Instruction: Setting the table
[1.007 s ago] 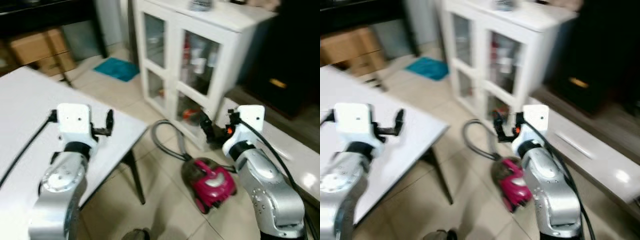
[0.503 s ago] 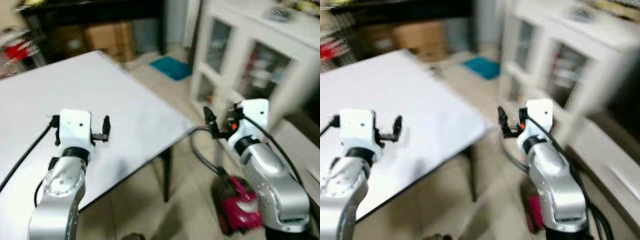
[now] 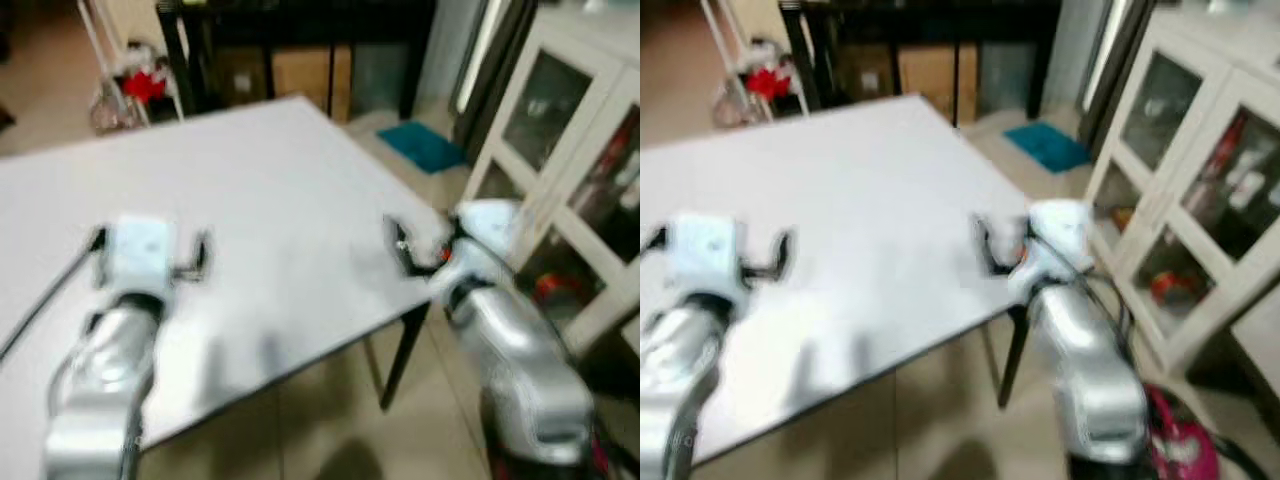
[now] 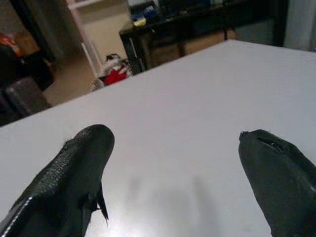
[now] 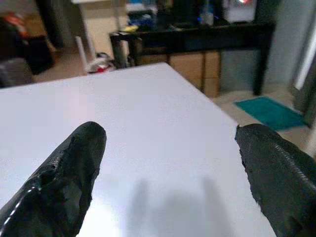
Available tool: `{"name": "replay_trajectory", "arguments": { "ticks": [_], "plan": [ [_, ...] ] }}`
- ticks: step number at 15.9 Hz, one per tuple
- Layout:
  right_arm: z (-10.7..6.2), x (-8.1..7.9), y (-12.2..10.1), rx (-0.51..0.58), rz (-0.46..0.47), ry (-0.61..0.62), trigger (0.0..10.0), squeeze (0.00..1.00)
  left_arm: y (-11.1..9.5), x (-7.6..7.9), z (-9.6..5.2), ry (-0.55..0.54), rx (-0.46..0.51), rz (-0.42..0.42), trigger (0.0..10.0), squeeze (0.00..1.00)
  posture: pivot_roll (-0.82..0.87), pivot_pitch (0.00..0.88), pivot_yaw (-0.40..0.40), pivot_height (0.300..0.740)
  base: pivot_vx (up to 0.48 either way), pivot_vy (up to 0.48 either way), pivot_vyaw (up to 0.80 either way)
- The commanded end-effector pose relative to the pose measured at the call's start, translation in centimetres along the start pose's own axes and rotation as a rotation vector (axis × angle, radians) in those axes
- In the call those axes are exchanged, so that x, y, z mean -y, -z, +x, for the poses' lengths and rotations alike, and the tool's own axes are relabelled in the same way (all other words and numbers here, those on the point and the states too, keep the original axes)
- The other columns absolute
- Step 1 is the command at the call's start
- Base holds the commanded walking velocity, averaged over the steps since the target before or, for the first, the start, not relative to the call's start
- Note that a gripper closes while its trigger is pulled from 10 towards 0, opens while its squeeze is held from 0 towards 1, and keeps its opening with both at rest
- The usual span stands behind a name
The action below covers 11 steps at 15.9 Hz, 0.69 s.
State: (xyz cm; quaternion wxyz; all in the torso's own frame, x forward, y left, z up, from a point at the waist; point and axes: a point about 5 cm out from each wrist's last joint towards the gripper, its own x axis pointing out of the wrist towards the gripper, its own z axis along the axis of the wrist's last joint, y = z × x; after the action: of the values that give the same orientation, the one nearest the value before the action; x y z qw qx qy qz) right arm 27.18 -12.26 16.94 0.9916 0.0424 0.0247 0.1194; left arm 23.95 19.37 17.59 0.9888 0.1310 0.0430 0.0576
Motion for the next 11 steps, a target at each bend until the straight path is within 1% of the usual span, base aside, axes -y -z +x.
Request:
{"name": "replay_trajectory", "arguments": {
  "ticks": [1, 7, 10, 11],
  "plan": [
    [-0.22, 1.23, -0.11, 0.009, -0.009, 0.055, 10.0, 1.00, -0.33, 0.69, 0.02, 0.035, 0.011, -0.003, 10.0, 0.00, -0.08, 0.010, 0.018, 0.740, 0.000, 0.398, 0.00],
    [0.05, 1.28, 0.03, 0.005, -0.018, 0.055, 10.0, 1.00, -0.20, 0.68, -0.01, 0.025, 0.009, -0.018, 10.0, 0.00, -0.07, 0.000, 0.007, 0.740, 0.000, 0.398, 0.00],
    [0.28, 0.83, 0.04, 0.004, -0.036, 0.011, 10.0, 1.00, -0.32, 0.57, -0.20, 0.020, 0.017, -0.014, 10.0, 0.00, -0.06, 0.000, -0.001, 0.740, 0.000, 0.394, 0.00],
    [0.31, 0.53, 0.06, 0.003, -0.050, -0.013, 10.0, 1.00, -0.28, 0.52, -0.34, 0.018, 0.017, -0.014, 10.0, 0.00, -0.06, 0.000, -0.001, 0.740, 0.000, 0.394, 0.80]
  ]
}}
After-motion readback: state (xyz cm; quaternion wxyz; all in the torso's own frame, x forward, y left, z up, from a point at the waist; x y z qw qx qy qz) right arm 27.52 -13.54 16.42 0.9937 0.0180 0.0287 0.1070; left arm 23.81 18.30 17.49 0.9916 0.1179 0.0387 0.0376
